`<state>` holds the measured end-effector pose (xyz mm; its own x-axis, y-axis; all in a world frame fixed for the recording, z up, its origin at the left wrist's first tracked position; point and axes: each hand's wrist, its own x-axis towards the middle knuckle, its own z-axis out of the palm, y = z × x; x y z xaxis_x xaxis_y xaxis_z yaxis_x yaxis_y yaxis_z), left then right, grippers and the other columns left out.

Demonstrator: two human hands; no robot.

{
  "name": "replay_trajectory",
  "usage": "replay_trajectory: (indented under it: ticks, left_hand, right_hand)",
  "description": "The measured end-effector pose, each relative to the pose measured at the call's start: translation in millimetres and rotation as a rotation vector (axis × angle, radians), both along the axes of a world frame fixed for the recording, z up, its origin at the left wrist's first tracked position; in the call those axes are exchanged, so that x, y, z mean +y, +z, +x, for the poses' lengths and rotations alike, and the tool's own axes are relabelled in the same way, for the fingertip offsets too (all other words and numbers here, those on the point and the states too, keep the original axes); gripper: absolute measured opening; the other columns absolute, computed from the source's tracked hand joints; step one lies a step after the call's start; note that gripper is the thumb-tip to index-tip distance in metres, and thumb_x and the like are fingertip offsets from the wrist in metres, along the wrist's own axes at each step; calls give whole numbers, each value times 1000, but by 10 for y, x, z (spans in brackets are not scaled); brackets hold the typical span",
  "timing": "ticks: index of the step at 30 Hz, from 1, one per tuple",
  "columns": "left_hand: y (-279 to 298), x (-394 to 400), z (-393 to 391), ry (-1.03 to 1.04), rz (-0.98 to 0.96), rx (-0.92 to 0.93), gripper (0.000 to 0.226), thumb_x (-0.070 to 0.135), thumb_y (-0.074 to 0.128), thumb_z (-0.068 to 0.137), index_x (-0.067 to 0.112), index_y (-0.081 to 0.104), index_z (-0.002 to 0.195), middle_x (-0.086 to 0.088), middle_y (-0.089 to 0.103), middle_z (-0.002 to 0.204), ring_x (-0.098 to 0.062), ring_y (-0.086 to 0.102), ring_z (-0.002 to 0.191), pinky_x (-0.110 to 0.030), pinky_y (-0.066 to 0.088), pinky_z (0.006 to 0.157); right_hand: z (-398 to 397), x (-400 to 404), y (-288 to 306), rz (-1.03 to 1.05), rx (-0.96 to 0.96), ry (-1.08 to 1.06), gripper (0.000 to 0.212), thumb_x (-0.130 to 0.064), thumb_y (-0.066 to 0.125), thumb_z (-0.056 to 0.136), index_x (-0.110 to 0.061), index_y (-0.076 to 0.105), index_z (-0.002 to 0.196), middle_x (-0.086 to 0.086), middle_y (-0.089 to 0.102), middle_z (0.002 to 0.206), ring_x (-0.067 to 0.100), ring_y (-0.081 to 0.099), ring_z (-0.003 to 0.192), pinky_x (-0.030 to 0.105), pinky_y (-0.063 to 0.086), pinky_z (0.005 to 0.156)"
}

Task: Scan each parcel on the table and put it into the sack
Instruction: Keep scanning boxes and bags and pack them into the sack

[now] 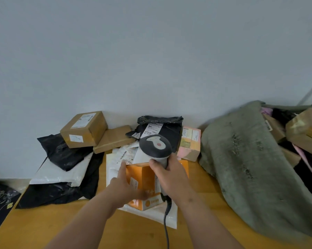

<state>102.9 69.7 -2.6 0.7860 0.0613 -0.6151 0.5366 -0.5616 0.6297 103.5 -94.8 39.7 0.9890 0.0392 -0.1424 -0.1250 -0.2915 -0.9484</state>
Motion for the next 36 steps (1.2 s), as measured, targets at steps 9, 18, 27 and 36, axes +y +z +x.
replay_trajectory:
  ticks: [9,18,27,36]
  left_hand:
    - [-176,6,-126,25,-85,-22,72,47,76,79,30,28,129,-5,47,120,-26,55,101,-37,58,74]
    - [-128,232,-255,190,-340,-14,58,32,80,79,30,33,115,-4,50,116,-24,55,96,-41,60,77]
    - [87,608,-286,366,-712,-113,101,22,96,51,9,43,136,-14,61,124,-30,66,108,-34,60,76]
    - [84,717,-493,380,-767,-245,80,18,90,54,12,52,124,-13,67,119,-28,68,106,-39,57,91]
  right_hand:
    - [-185,182,-160,-103,65,-31,22,-39,61,94,-36,51,113,-13,62,103,1,56,94,18,42,74]
    - [-439,299,-120,-32,61,-235,18,-37,63,93,-32,56,109,-10,68,99,10,65,94,25,51,77]
    - [-755,295,364,340,66,-441,10,-22,62,97,-12,60,98,13,69,77,30,74,74,35,60,64]
    - [-969,407,470,434,88,-343,15,-18,59,97,-5,60,106,17,69,75,31,72,67,40,59,64]
